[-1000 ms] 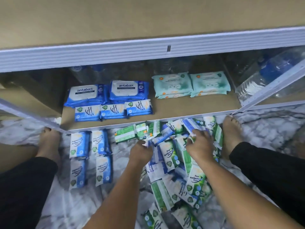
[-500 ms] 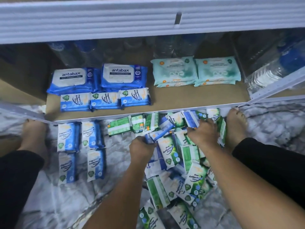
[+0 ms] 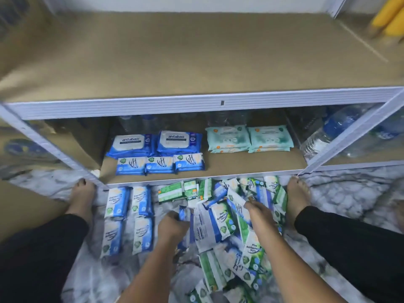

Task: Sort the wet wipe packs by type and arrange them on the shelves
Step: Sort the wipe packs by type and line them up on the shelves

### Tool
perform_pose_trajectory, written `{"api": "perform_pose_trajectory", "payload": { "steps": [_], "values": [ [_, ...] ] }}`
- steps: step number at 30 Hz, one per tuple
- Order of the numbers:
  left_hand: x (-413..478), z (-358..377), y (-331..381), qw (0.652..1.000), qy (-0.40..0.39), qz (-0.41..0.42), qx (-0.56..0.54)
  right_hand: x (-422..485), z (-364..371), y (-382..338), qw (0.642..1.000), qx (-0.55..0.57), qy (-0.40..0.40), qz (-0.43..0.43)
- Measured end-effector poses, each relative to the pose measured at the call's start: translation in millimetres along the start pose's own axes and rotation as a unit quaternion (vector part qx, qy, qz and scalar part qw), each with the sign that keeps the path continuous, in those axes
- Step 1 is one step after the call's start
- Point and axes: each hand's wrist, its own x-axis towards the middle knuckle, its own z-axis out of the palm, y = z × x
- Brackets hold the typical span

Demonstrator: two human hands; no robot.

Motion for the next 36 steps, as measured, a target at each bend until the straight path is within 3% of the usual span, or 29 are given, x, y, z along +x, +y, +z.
{"api": "perform_pose_trajectory", "payload": {
  "steps": [4, 8, 14, 17, 24, 31, 36],
  "values": [
    [-36, -22, 6, 0.993, -0.008, 0.035, -0.112, -26, -5, -1, 0.974, 0.189, -0.087, 0.087],
    [-70, -41, 21, 0.976, -0.018, 0.08, -0.204, -52, -16, -9, 0.967, 0.202, -0.146, 0.044],
    [-101, -56, 39, 0.951, -0.051, 0.169, -0.255, -84, -31, -27, 0.966, 0.19, -0.168, -0.044],
    [-110, -64, 39, 0.95, -0.098, 0.181, -0.236, -87, -31, -26, 0.965, 0.161, -0.186, -0.088],
    [-125, -74, 27, 0.949, -0.181, 0.211, -0.147, -84, -21, -12, 0.975, 0.107, -0.129, -0.143],
    [-128, -75, 24, 0.95, -0.09, 0.271, -0.126, -96, -14, -18, 0.98, 0.068, -0.096, -0.161],
    [-123, -85, 27, 0.943, -0.124, 0.264, -0.163, -97, -12, -26, 0.966, 0.144, -0.146, -0.159]
  ]
}}
